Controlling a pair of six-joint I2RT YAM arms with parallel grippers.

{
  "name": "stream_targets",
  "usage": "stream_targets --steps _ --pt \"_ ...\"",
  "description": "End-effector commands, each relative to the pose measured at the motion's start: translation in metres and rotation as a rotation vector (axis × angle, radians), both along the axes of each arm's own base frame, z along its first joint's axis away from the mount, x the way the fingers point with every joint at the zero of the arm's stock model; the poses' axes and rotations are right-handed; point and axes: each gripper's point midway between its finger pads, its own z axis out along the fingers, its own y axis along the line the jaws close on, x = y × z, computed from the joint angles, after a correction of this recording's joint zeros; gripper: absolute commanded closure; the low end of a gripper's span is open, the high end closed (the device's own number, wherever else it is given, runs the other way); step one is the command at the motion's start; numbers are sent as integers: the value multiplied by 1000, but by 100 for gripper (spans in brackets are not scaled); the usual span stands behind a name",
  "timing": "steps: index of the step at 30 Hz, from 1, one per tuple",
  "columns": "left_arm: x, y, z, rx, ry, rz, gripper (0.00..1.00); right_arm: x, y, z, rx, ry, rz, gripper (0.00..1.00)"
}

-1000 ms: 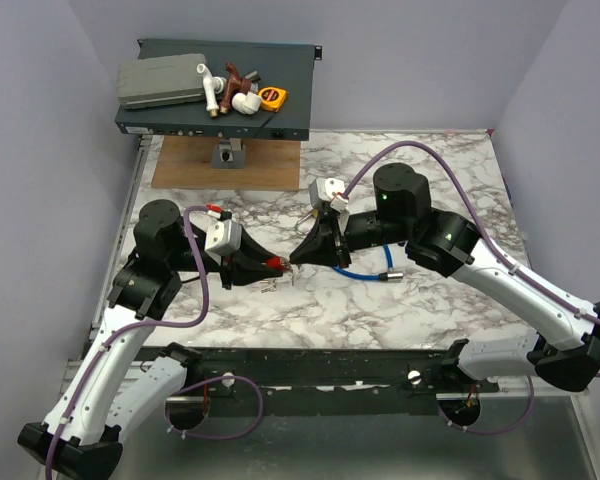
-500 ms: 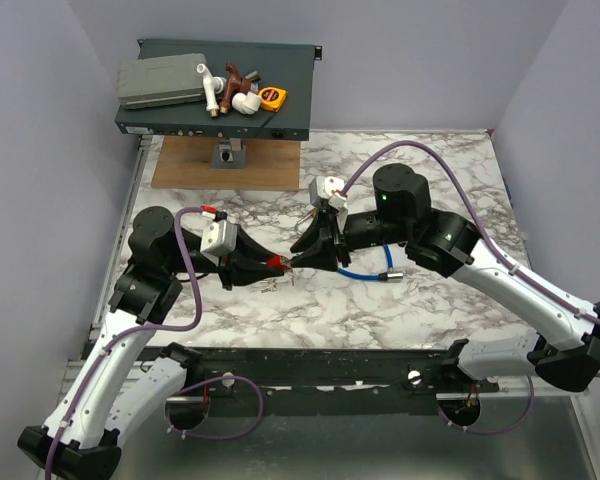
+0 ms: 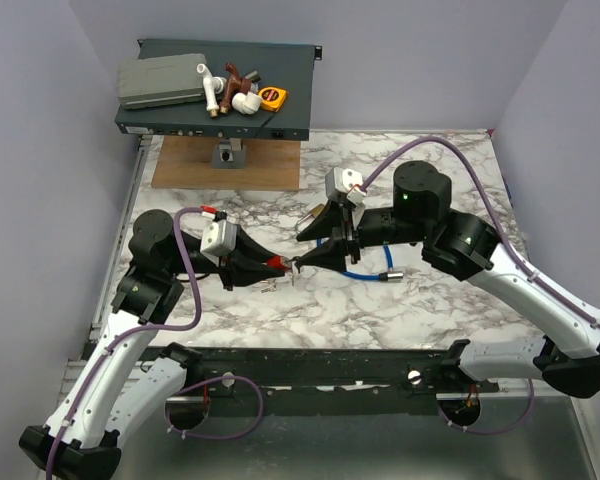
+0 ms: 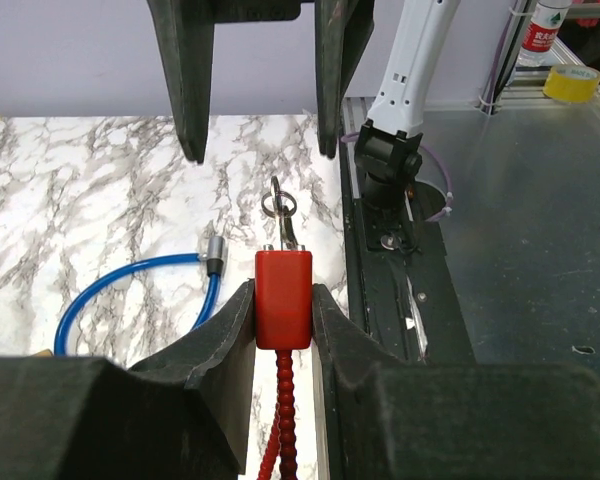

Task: Unlock with the key
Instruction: Unlock the lock.

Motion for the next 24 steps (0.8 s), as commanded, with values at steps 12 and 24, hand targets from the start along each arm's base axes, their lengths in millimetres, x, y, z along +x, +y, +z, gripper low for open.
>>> stream_targets --steps 12,24 --pt "-8 1 17 -37 -64 -20 100 -16 -14 6 -53 -28 69 62" --pt "-8 0 19 -46 -70 -28 100 -9 -4 9 -28 -50 71 61"
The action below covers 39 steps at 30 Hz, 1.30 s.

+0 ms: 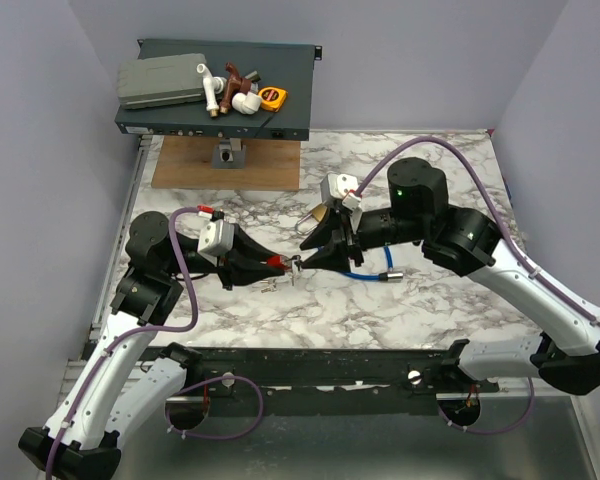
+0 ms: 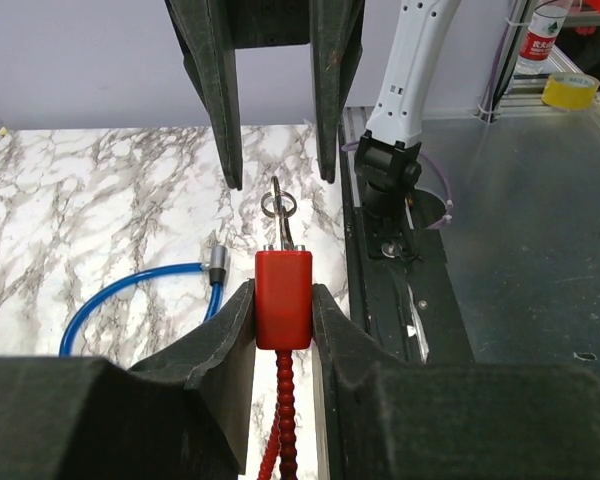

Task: Unlock with the key
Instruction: Unlock the lock.

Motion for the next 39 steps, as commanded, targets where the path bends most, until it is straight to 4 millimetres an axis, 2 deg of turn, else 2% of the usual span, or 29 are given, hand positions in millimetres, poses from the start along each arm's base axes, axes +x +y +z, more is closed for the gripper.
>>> stream_targets --steps 1,13,20,31,39 --pt "-6 0 12 -27 -55 -26 100 1 5 13 41 -34 22 61" --pt "-7 0 11 -30 -56 -30 100 -1 9 19 54 -37 45 73" --pt "-8 1 12 -32 -56 -25 100 -2 9 21 51 -42 55 90" --pt "-9 1 13 -37 -59 -26 100 0 10 16 40 -34 53 90" --pt "-8 1 14 -40 -63 -18 100 -2 12 10 28 -16 68 96"
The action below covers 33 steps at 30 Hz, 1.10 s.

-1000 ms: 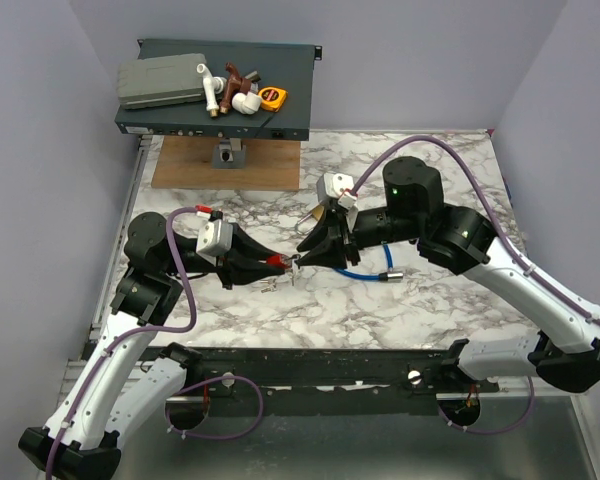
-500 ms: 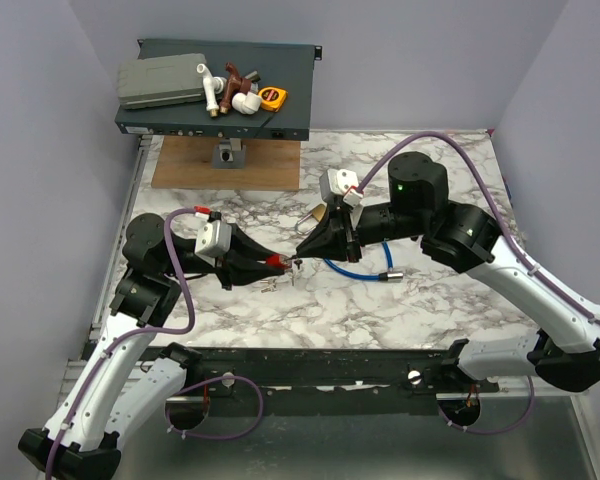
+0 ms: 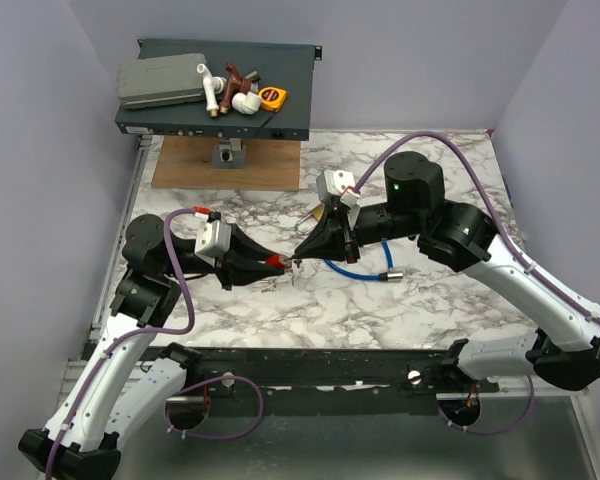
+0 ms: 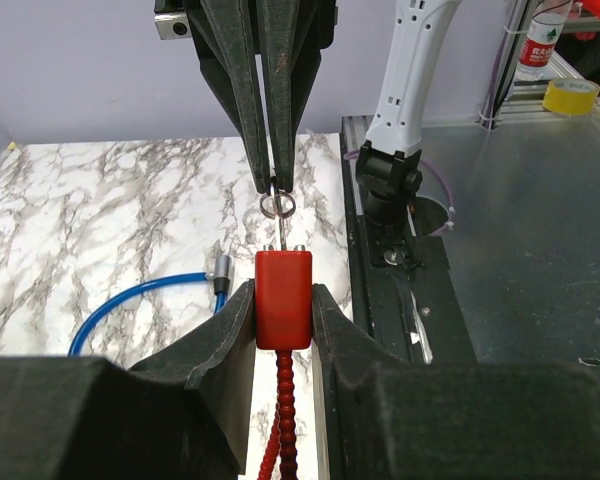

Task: Unlock with the key
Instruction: Unlock the lock.

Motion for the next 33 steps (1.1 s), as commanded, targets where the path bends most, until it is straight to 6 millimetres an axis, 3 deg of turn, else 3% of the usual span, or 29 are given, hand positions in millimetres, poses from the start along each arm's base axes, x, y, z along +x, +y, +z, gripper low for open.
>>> stream_targets --steps 1,12,23,33 --pt "-5 1 7 -18 -43 -12 100 -2 2 -1 -1 5 25 98" --pt "-4 1 10 -24 -50 -3 100 2 4 -6 -13 22 -1 99" --pt "2 -1 8 -11 -53 4 100 14 19 -6 -11 84 -35 99" --pt "2 0 16 -28 -71 12 100 19 13 -15 -32 64 -84 99"
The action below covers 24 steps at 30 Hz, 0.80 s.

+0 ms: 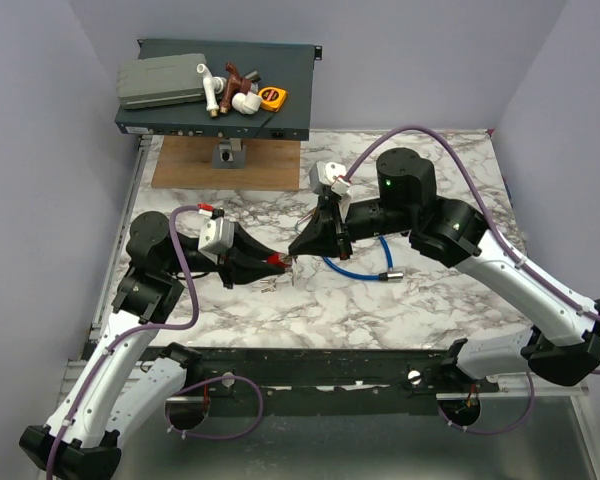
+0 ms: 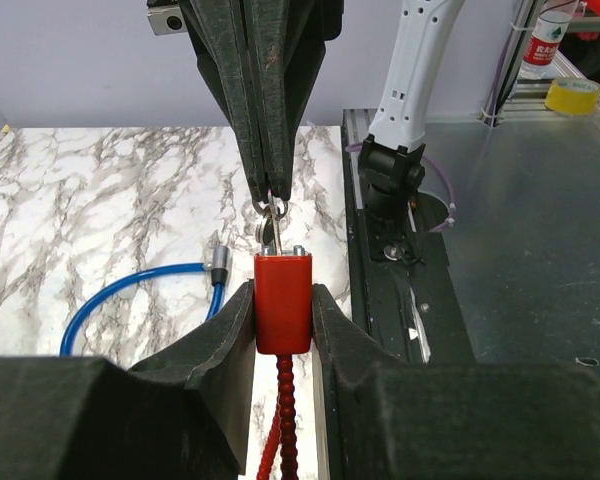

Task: Unlock with the key
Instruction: Unlock the lock.

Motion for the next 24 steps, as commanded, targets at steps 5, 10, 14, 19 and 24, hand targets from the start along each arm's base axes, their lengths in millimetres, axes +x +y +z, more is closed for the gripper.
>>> stream_targets --steps 5,10,14,19,24 --pt "-6 1 25 -35 -112 -10 100 12 0 -23 -49 9 -63 99" --pt "-10 3 43 -38 -189 -21 100 14 0 -46 -74 31 -79 99" --pt "-14 3 50 -41 -198 -47 100 13 5 -51 -60 49 -66 99" --pt "-13 2 42 -27 -173 -57 100 11 7 -37 -3 41 -61 99" --pt "-11 -1 20 11 -158 -75 100 8 10 -23 27 47 -40 99"
